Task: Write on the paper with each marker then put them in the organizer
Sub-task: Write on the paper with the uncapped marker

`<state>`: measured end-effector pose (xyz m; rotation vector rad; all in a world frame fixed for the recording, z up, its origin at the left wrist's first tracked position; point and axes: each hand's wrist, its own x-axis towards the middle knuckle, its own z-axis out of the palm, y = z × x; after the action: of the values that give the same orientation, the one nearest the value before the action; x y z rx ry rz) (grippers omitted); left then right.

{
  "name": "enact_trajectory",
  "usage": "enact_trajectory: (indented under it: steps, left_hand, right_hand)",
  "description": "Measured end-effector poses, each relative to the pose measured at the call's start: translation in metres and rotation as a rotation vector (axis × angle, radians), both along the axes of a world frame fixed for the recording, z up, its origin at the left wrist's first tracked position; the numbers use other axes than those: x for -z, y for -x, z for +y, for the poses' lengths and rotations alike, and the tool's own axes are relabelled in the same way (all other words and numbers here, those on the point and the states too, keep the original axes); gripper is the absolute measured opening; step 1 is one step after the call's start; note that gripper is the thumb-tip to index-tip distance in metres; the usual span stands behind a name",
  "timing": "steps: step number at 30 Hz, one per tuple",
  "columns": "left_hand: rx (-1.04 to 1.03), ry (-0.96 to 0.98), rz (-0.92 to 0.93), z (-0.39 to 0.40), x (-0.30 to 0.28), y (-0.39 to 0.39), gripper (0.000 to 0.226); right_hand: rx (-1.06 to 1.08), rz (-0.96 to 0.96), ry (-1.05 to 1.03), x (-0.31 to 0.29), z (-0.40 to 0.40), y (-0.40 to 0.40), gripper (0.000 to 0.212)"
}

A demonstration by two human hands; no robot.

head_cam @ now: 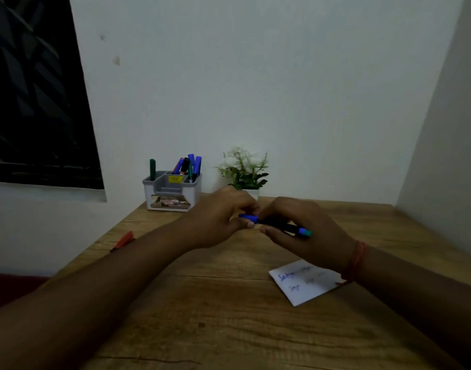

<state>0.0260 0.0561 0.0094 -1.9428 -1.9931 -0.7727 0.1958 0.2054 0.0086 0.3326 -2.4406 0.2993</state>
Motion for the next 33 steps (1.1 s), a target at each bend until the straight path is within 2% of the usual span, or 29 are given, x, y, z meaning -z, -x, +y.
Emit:
enact_trajectory:
  steps: [9,13,16,23,27,33]
  left_hand:
    - [0.133,-0.085,0.058,0.077,0.013,-0.037,0.017]
    - [0.131,-0.164,0.067,0.098,0.037,-0.04,0.018]
    - [0.123,-0.204,0.118,0.102,0.046,-0.038,0.018]
    - [0.112,-0.233,0.146,0.101,0.051,-0.032,0.016]
    - [0.112,-0.204,0.132,0.1,0.051,-0.03,0.019]
    - [0.113,-0.187,0.096,0.101,0.051,-0.032,0.012]
  right_hand:
    - [0.156,-0.012,0.104,0.014,0.06,-0.043,0.019]
    - [0.193,0.003,0.168,0.03,0.072,-0.049,0.015]
    - [0.201,0.019,0.172,0.036,0.07,-0.045,0.019]
    - [0.202,0.053,0.306,0.043,0.066,-0.04,0.011]
    - [0.205,0.056,0.358,0.045,0.066,-0.04,0.007]
    - [0.191,0.06,0.358,0.042,0.062,-0.042,0.007]
